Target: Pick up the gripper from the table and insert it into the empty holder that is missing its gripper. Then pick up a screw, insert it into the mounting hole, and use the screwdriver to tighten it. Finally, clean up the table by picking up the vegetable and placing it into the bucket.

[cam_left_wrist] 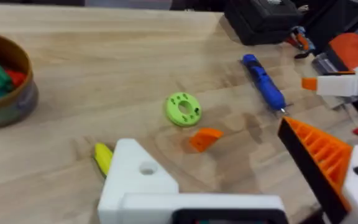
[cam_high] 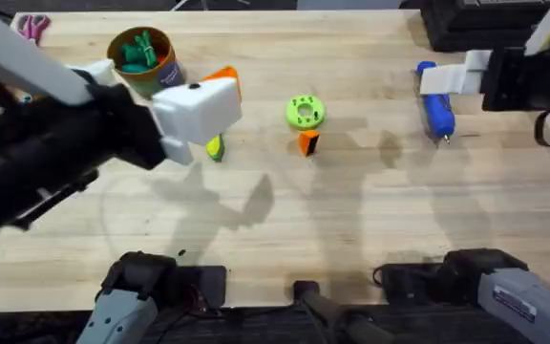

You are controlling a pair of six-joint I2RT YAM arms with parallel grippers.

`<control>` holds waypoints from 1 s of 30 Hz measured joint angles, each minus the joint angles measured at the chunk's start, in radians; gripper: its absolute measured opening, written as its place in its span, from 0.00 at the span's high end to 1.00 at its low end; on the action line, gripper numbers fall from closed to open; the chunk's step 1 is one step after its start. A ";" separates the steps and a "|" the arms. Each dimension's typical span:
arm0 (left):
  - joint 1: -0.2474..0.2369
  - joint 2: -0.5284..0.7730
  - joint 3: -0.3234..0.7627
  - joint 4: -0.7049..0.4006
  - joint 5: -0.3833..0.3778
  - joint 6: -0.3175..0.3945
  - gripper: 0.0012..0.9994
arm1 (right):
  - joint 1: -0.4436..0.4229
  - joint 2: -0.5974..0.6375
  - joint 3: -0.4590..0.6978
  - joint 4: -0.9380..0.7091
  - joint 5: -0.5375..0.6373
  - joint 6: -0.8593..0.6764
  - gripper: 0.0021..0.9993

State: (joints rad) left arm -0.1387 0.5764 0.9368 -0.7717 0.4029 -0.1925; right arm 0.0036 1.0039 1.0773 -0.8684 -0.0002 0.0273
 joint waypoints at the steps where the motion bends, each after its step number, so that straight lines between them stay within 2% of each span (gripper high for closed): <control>1: 0.000 -0.010 -0.031 0.034 -0.003 0.022 0.01 | 0.000 0.000 0.000 0.000 0.000 0.000 0.01; 4: 0.000 -0.081 -0.169 0.145 -0.006 0.088 0.01 | 0.000 0.000 0.000 0.000 0.000 0.000 0.01; 10: 0.000 -0.330 -0.485 0.375 0.026 0.209 0.01 | 0.000 0.000 0.000 0.000 0.000 0.000 0.01; 20: 0.043 -0.563 -0.892 0.641 0.108 0.269 0.01 | 0.000 0.000 0.000 0.000 0.000 0.000 0.01; 25: 0.043 -0.566 -0.912 0.683 0.149 0.259 0.01 | 0.000 0.000 0.000 0.000 0.000 0.000 0.01; 30: 0.043 -0.566 -0.916 0.691 0.199 0.139 0.01 | 0.000 0.000 0.000 0.000 0.000 0.000 0.01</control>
State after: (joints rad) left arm -0.0952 0.0109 0.0212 -0.0811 0.6020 -0.0531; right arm 0.0036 1.0039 1.0775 -0.8688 -0.0002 0.0273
